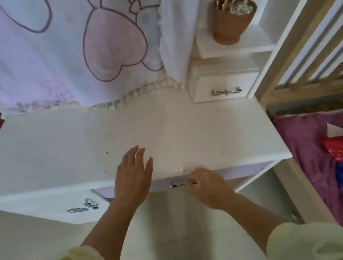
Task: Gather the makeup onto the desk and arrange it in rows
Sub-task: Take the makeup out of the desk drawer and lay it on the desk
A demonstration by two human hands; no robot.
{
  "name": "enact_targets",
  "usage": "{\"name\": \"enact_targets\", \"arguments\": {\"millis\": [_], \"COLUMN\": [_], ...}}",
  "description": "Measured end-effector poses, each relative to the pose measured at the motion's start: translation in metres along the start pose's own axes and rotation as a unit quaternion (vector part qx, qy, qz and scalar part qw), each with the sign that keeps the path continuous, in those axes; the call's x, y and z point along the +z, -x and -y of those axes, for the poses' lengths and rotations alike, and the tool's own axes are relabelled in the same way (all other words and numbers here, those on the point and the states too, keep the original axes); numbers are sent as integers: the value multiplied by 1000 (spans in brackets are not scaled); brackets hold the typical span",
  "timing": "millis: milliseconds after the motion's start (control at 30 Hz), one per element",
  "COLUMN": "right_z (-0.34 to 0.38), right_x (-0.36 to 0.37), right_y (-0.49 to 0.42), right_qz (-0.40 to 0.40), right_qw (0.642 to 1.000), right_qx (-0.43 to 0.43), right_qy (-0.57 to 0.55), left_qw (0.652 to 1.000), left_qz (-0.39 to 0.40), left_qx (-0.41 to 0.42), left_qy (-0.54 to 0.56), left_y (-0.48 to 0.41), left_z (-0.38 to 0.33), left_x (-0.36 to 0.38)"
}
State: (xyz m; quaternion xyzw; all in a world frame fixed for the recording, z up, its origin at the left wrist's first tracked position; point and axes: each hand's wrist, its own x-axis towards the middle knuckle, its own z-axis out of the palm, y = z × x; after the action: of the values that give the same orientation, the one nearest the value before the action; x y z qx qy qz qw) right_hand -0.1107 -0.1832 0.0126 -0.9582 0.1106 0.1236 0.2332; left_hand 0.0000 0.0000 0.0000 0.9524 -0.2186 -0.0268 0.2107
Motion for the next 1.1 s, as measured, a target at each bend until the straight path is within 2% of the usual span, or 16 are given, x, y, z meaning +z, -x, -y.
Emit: {"name": "enact_targets", "arguments": {"millis": [100, 200, 300, 433, 633, 867, 1100], "right_z": [-14, -28, -41, -44, -40, -34, -29], "right_x": [40, 73, 93, 111, 123, 121, 131], "right_y": [-16, -29, -45, -63, -81, -57, -7], "right_qz": [2, 16, 45, 54, 30, 70, 98], "right_qw": [998, 994, 990, 986, 983, 977, 981], "right_qx": [-43, -32, 6, 10, 35, 27, 18], "right_qy": [53, 108, 131, 158, 178, 198, 168], "left_qw": [999, 996, 994, 994, 992, 991, 992], "left_qz": [1, 18, 23, 8, 6, 5, 61], "left_qx": [31, 65, 65, 59, 54, 56, 51], "left_qy": [-37, -63, -83, -94, -115, -119, -100], "left_y": [-14, -16, -13, -11, -13, -13, -12], "left_z": [23, 36, 47, 48, 49, 48, 48], "left_x": [29, 49, 65, 72, 74, 73, 69]}}
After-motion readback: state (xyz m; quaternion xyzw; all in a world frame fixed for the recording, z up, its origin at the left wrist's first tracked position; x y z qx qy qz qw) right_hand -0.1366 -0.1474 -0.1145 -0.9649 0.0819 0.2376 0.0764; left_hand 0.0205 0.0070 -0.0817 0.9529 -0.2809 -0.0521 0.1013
